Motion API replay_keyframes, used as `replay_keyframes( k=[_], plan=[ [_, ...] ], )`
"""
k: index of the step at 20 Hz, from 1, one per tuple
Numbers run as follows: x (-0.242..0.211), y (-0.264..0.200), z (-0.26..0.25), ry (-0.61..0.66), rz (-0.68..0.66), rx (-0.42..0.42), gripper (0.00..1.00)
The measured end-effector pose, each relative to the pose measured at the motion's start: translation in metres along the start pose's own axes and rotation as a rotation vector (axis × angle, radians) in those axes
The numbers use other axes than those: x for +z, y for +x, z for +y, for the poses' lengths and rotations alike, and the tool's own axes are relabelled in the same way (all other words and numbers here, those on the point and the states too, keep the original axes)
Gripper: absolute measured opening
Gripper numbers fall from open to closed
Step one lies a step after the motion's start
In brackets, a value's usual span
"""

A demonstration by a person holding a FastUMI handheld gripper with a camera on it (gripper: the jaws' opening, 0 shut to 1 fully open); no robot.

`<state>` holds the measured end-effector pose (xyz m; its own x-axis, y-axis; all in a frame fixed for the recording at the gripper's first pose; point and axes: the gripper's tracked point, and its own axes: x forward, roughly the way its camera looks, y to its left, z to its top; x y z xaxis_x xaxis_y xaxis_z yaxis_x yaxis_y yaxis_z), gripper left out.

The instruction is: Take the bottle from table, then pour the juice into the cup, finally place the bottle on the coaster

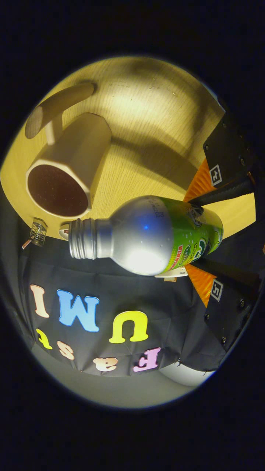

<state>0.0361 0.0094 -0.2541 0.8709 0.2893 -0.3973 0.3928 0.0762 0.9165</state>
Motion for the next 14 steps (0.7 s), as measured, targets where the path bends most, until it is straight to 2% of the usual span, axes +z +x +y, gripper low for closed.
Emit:
replay_keyframes(
  k=[14],
  plan=[
    [-0.001, 0.003, 0.02, 0.181, 0.014, 0.062, 0.77]
  ],
)
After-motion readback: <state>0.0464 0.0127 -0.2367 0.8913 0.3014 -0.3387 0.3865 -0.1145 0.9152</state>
